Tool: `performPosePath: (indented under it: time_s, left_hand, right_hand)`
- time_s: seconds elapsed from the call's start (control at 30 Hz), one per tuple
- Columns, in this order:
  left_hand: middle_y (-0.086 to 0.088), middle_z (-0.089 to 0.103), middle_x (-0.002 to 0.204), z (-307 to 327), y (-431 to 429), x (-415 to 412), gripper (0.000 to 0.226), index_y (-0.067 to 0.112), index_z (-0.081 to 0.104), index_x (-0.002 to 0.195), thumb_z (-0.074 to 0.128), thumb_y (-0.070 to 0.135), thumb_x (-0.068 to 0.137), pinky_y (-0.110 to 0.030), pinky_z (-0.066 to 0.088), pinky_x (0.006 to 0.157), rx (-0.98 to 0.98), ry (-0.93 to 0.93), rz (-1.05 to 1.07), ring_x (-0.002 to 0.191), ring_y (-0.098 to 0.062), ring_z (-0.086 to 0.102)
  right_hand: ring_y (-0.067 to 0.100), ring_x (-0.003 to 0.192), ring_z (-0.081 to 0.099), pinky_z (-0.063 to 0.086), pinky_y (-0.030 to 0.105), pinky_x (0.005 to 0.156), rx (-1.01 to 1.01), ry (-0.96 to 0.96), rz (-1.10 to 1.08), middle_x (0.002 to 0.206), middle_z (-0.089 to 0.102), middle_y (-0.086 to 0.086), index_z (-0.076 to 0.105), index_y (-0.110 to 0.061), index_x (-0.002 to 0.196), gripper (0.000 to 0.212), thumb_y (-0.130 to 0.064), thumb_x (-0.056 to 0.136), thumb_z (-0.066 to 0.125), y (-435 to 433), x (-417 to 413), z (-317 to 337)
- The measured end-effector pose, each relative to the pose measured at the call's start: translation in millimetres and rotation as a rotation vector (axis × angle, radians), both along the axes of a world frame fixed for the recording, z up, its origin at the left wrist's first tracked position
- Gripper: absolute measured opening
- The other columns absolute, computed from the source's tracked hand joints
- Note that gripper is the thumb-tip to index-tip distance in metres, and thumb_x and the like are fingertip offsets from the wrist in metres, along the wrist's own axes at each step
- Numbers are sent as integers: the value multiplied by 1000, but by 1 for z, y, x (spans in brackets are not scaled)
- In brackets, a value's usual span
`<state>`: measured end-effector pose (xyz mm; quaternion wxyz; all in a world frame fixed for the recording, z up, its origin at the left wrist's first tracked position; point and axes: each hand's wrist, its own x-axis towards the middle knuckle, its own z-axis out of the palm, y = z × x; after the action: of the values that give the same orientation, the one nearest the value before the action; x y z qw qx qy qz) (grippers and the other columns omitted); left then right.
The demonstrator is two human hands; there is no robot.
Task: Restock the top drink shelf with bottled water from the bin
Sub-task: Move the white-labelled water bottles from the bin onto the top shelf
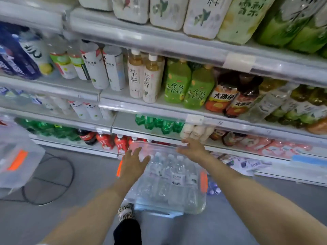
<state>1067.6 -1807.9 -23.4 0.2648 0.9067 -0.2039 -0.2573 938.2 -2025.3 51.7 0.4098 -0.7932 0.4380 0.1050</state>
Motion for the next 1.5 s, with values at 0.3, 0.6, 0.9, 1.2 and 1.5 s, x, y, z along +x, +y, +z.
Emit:
performPosePath:
  time_s: [0.3,0.6,0.9,1.2,1.5]
  left_hand:
    - [-16,21,163,-91,20,-35,71,30,35,153,58,58,92,-49,12,121,57,-47,-122,152,-32,15]
    - [3,-4,167,-135,3,-86,77,55,14,147,5,89,79,-54,16,121,16,182,-213,153,-29,5]
    - [14,-15,165,-130,3,-79,57,68,14,144,15,78,88,-52,10,122,20,282,-217,153,-25,-1]
    - [7,-14,166,-116,-1,-71,59,58,23,149,20,70,92,-49,9,123,69,374,-221,153,-26,2]
    - [-2,0,167,-58,-19,-86,62,36,23,156,15,61,100,-46,0,123,-9,442,-138,154,-23,-1]
  right_hand:
    - [22,92,60,53,39,90,165,58,-364,118,59,7,57,-16,131,59,-38,83,83,18,-6,-116]
    - [26,126,59,49,36,97,234,106,-453,142,59,8,55,-11,141,72,-41,82,83,7,-21,-155]
    - [26,113,62,56,46,94,364,20,-582,123,57,1,54,-20,139,73,-37,77,89,16,-36,-166]
    - [27,111,65,55,52,98,402,-63,-596,131,62,7,55,-24,126,54,-30,82,86,13,-51,-149]
    - [18,87,71,57,37,78,341,-273,-534,94,75,1,61,-30,114,44,-30,79,88,13,-71,-77]
